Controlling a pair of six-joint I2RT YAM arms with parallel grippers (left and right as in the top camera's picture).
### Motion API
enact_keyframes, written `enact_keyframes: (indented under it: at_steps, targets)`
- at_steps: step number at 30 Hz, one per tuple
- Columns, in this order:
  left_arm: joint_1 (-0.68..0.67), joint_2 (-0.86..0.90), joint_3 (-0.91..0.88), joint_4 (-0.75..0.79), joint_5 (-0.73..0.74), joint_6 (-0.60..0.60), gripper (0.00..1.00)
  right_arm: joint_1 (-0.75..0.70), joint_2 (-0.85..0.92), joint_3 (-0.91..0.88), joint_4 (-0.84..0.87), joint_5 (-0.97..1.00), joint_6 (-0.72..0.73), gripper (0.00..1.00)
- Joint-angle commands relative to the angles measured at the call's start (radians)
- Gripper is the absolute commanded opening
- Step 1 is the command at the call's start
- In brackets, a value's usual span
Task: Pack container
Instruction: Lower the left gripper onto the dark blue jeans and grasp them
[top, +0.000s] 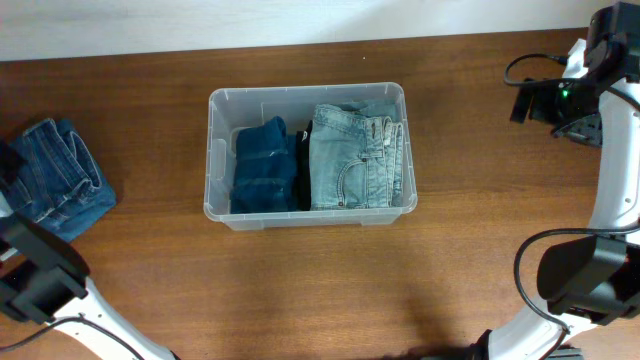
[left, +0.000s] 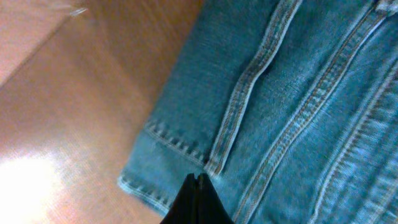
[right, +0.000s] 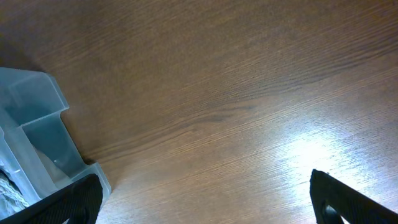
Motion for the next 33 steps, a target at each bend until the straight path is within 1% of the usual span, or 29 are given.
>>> enact_keyframes:
  at_steps: [1, 8, 11, 14, 16, 19, 21, 23, 33]
  targets:
    - [0.013, 0.056, 0.003, 0.011, 0.03, 0.036, 0.0, -0.001, -0.008, 0.005, -0.002, 0.009, 0.0, 0.99]
    - [0.014, 0.158, 0.003, 0.011, 0.034, 0.037, 0.0, -0.001, -0.008, 0.005, -0.002, 0.009, 0.0, 0.99]
    - [0.014, 0.196, 0.003, -0.001, 0.093, 0.04, 0.0, -0.001, -0.008, 0.005, -0.002, 0.009, 0.0, 0.98]
    - [0.012, 0.213, 0.003, -0.006, 0.221, 0.039, 0.0, -0.001, -0.008, 0.005, -0.002, 0.009, 0.0, 0.98]
    - [0.012, 0.213, 0.002, -0.005, 0.377, 0.039, 0.0, -0.001, -0.008, 0.005, -0.002, 0.009, 0.0, 0.99]
    - [0.012, 0.213, 0.003, -0.009, 0.561, 0.039, 0.0, -0.001, -0.008, 0.005, -0.002, 0.009, 0.0, 0.99]
    - [0.01, 0.213, 0.002, -0.016, 0.637, 0.039, 0.0, -0.001, -0.008, 0.005, -0.002, 0.009, 0.0, 0.98]
    - [0.005, 0.213, 0.003, -0.025, 0.669, 0.035, 0.0, -0.001, -0.008, 0.005, -0.002, 0.009, 0.0, 0.99]
    - [0.011, 0.177, 0.014, -0.046, 0.665, 0.035, 0.0, -0.001, -0.008, 0.005, -0.002, 0.009, 0.0, 0.98]
